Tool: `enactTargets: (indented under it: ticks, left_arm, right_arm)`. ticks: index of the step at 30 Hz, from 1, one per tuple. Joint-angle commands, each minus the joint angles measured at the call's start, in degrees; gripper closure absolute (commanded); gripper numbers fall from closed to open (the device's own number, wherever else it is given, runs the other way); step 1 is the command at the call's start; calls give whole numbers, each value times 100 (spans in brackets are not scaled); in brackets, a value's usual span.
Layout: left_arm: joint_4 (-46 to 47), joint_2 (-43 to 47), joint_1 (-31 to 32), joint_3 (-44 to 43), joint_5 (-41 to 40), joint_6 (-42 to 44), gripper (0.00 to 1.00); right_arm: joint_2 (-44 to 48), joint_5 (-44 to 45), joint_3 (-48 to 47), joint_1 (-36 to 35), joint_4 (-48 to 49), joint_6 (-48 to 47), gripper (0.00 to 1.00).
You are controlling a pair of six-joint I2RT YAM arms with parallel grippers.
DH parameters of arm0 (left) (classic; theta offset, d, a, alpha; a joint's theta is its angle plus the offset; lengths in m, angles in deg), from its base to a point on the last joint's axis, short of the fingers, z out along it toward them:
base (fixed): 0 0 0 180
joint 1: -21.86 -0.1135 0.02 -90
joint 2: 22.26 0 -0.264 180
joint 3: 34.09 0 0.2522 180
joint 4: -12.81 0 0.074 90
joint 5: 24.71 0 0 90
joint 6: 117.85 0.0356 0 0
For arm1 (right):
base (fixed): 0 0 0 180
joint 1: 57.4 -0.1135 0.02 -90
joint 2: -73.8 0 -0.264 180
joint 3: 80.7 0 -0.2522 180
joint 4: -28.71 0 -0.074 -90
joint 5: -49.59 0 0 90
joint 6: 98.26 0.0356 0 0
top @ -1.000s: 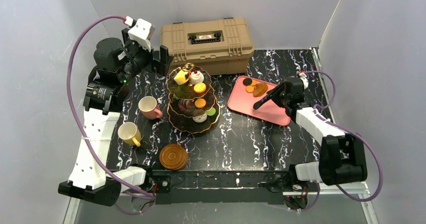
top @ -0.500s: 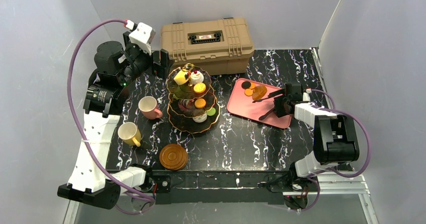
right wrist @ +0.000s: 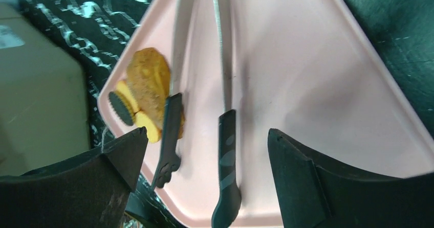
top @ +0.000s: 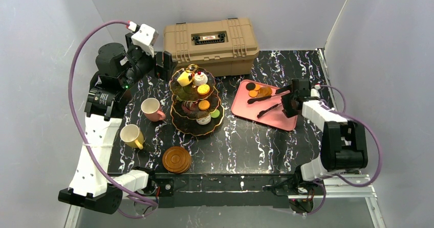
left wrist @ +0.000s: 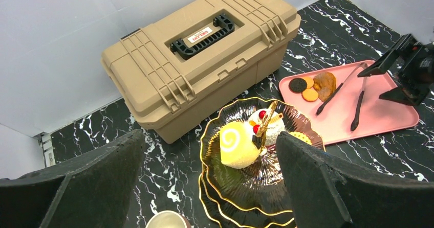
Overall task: Serve the afternoon tea
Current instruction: Adjust the desert table at the center of the board, then move the tray at the center of the board.
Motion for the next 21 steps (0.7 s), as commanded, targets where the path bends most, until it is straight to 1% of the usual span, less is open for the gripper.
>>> enactTargets:
  ticks: [1, 3, 6, 8, 13, 19, 21]
  left_arm:
    - [24, 159, -32, 75, 39, 37, 1]
    - [-30, 144, -33, 80, 137, 39, 1]
    - [-128, 55, -31, 95, 466, 32, 1]
    - [-177, -49, -31, 93, 682, -22, 1]
    - [-156, -543, -32, -48, 1171, -39, 1]
    - [-353, -1205, -23, -444, 1888, 317, 1]
    - [-453, -1397, -24, -560, 1992, 482, 7]
  right_arm:
    - [923, 446, -409, -75, -337, -767, 3]
    - [1202, 572, -458, -344, -317, -1276, 2]
    - [1382, 932, -637, -1078, -582, -2026, 2]
    - [1477, 1212, -648, -1571, -715, -2296, 2]
    - [1596, 1620, -302, -2480, -610, -2402, 6]
    - [1502, 1687, 7, -3122, -287, -2344, 12]
    - [1326, 1710, 56, -3298, -165, -2308, 13]
